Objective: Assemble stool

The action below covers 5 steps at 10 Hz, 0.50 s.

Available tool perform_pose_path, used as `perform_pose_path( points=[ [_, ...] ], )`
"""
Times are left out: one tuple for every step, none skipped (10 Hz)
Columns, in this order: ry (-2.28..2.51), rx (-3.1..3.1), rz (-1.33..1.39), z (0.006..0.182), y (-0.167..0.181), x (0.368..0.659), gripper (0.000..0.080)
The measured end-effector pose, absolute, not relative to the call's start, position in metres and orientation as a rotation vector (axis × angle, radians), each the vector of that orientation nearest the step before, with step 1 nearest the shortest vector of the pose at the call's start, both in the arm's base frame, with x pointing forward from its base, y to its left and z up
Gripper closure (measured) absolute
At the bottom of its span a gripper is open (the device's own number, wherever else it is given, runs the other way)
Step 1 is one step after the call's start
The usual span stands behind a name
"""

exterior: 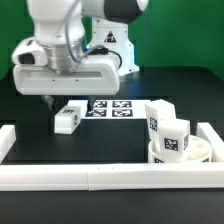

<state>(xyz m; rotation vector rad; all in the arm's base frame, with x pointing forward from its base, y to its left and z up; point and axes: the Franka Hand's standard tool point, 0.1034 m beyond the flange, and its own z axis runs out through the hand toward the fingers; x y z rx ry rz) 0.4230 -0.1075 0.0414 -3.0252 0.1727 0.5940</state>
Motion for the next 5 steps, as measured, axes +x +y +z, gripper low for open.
perform_pose_path(
  points=[
    [0.159,-2.987,0.719,0.043,-0.112,0.435,0.0153],
    [0.163,-2.951,0.820,0.043,-0.117,0.444,0.0151],
    [0.168,-2.920,0.901,0.040,-0.121,0.448,0.0151],
    [0.162,-2.897,0.967,0.040,-0.119,0.446,0.0151],
    [0.173,-2.858,1.059,0.040,-0.119,0.442,0.0151]
  ],
)
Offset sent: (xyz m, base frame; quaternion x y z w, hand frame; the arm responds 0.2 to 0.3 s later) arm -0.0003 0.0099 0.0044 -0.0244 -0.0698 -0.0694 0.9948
